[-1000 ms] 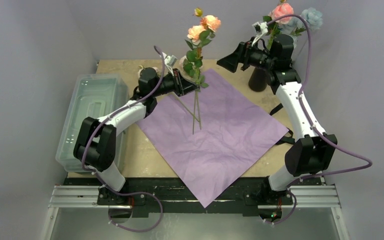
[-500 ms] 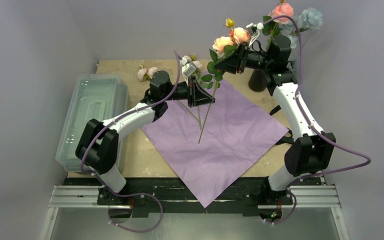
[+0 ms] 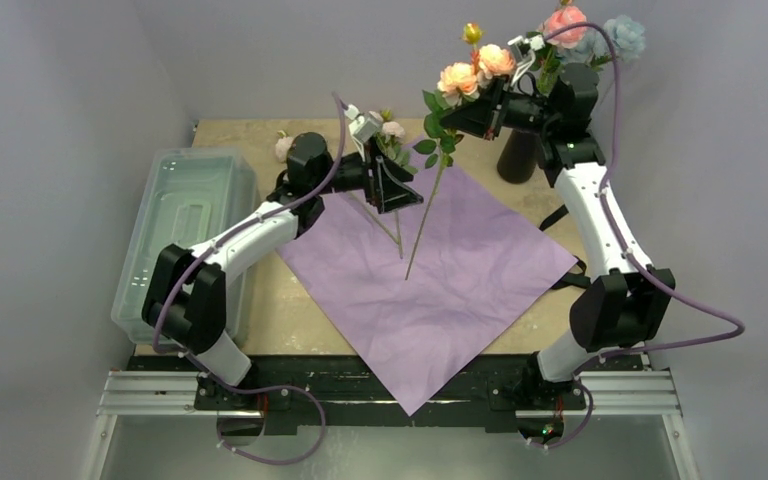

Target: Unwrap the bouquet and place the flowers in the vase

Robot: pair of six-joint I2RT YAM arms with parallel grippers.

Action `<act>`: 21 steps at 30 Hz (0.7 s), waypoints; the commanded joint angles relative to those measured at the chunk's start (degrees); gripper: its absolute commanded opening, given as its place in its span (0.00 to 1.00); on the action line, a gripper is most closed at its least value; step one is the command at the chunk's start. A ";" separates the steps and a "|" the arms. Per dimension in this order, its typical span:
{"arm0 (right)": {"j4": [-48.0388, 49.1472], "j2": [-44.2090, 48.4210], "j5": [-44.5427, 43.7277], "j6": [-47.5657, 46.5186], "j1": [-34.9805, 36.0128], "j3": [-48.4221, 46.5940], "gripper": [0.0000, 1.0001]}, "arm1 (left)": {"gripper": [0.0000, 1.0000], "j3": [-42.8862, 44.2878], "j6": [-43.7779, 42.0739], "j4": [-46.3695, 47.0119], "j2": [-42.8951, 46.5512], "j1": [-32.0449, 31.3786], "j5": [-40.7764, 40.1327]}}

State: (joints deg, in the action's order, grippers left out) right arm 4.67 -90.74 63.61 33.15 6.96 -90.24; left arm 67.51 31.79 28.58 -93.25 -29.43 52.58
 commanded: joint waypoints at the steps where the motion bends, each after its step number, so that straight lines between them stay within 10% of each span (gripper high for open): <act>1: 1.52 1.88 -1.99 -1.13 -4.69 -6.30 0.00 | 1.00 2.75 -0.12 -2.02 3.23 5.02 -8.80; 10: -2.00 -1.52 -9.99 -5.76 -17.46 -23.18 0.00 | 1.00 -0.49 0.39 -3.91 5.37 10.79 -20.97; 21: -8.84 -2.21 -40.64 -28.08 -19.41 -34.79 0.00 | 1.00 -0.97 -2.86 -6.81 6.77 10.80 -22.94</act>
State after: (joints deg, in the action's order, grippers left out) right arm -2.33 -92.68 37.43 14.50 -12.05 -120.33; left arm 66.41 31.46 22.06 -89.12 -18.50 31.05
